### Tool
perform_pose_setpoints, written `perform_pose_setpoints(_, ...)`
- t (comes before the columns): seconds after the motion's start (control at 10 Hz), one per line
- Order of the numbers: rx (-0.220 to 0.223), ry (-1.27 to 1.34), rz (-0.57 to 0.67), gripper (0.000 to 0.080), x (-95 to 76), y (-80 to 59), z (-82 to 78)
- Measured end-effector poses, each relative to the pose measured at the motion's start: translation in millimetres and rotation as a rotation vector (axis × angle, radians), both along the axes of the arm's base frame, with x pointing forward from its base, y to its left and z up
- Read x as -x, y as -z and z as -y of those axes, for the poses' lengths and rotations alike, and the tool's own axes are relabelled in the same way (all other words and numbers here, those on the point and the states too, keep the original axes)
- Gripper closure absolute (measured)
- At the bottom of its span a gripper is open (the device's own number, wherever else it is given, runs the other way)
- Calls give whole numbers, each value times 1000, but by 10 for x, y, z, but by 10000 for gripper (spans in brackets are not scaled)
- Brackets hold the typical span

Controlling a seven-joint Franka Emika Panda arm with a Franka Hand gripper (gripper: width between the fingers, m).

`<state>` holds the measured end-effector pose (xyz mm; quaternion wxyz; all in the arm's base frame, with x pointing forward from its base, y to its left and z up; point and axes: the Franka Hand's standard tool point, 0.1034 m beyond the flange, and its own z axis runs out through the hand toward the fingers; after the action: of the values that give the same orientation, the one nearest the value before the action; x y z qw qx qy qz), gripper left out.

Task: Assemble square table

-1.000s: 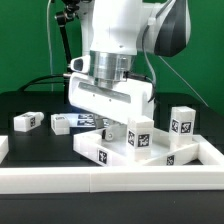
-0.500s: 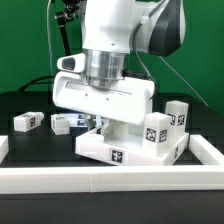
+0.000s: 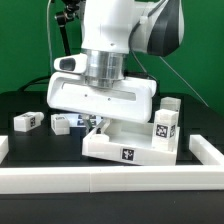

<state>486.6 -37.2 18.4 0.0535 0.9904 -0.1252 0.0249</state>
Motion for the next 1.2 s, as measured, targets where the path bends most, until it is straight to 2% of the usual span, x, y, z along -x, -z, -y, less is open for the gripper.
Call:
perform_pose_setpoints(0.4, 35, -266, -23, 736, -112, -46, -38)
perform_pose_setpoints(0.8, 53, -481, -52, 736, -122, -53, 4)
perform_pose_setpoints(1.2, 92, -797, -118, 736, -340, -100, -111)
